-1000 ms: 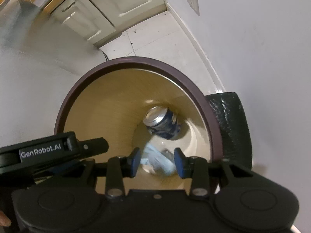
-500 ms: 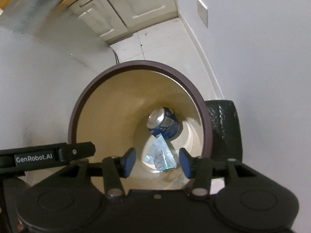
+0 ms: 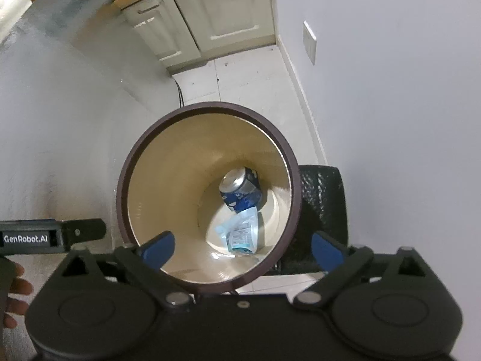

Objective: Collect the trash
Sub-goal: 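Withdraw both tools from the wastebasket back toward the table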

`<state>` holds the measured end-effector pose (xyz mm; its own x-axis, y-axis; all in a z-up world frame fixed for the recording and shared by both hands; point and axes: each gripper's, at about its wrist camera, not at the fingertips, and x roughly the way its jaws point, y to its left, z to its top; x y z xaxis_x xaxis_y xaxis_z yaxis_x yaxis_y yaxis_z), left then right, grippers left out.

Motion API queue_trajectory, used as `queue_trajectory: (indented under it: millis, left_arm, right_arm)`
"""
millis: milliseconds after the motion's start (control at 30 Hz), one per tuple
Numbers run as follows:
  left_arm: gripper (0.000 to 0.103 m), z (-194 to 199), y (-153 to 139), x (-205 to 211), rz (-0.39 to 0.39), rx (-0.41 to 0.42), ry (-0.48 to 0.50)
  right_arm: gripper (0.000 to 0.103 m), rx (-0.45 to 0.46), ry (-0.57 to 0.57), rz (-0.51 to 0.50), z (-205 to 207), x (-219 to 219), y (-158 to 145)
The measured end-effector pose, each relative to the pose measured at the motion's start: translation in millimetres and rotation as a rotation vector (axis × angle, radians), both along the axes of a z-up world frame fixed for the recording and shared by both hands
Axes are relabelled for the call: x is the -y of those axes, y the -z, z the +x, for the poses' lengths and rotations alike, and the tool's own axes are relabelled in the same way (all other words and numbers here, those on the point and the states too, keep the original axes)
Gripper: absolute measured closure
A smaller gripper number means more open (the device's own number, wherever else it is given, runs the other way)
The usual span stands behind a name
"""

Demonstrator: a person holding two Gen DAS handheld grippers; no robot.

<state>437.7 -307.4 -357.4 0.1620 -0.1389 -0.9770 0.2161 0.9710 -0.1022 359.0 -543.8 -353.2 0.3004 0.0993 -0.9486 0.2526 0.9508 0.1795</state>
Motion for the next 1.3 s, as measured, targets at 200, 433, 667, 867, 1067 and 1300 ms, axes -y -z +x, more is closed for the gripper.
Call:
queue_trajectory:
  millis: [200,433,667,867,1067,1300]
  left_arm:
    - [0.000,-16,-24,-9,-0.010,0.029,0.012]
    - [0.000,-42,-64,-23,-0.046,0.092,0.004]
    - [0.000,-74,-108,-42,-0.080,0.170,0.006]
    - [0.000,-109,-147,-65,-0.118,0.243,0.021]
    - [0.000,-146,-192,-101,-0.165,0.330,0.017]
    - [0.000,-189,-236,-148,-0.187,0.437,0.015]
  right_arm:
    - [0.000,0.033,-0.023,-0.041,-9,-3,-24]
    - [0.000,0.082,-0.039,-0.096,-29,-11,-59]
    - [0.000,0.158,-0.050,-0.135,-56,-24,-102]
    - [0.000,0.224,-0.050,-0.161,-84,-39,-138]
    - [0.000,0.300,-0.039,-0.186,-118,-64,-177]
    - [0.000,0.403,-0.023,-0.218,-164,-106,-225]
